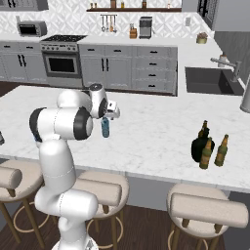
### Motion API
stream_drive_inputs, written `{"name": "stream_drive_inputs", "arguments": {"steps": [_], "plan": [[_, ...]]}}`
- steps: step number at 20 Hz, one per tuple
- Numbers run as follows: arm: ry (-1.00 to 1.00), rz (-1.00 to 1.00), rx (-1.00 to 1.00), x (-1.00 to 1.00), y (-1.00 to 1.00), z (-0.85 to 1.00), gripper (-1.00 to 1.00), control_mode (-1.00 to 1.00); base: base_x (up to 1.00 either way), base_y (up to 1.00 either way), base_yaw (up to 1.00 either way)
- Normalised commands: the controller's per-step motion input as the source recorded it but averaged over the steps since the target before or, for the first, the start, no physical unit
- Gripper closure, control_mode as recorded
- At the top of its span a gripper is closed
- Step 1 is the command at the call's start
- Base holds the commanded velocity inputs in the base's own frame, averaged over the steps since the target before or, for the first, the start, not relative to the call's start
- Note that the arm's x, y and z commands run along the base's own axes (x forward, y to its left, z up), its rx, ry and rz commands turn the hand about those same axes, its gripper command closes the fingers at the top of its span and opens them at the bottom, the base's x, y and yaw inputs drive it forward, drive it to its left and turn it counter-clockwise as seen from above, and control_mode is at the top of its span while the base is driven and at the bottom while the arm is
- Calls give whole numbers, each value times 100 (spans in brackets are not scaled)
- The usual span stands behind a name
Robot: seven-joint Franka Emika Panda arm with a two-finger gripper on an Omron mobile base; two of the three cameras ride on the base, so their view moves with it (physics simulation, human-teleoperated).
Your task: Move the plastic bottles in the middle to the plastics group, and the glass bottles in the middle to the glass group.
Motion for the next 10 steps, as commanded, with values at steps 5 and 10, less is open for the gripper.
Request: {"name": "stream_drive_inputs", "arguments": {"steps": [5,10], "plan": [[0,0,0,4,0,-12,-100,-100,0,0,0],[0,0,0,1,0,-10,-100,-100,0,0,0]]}}
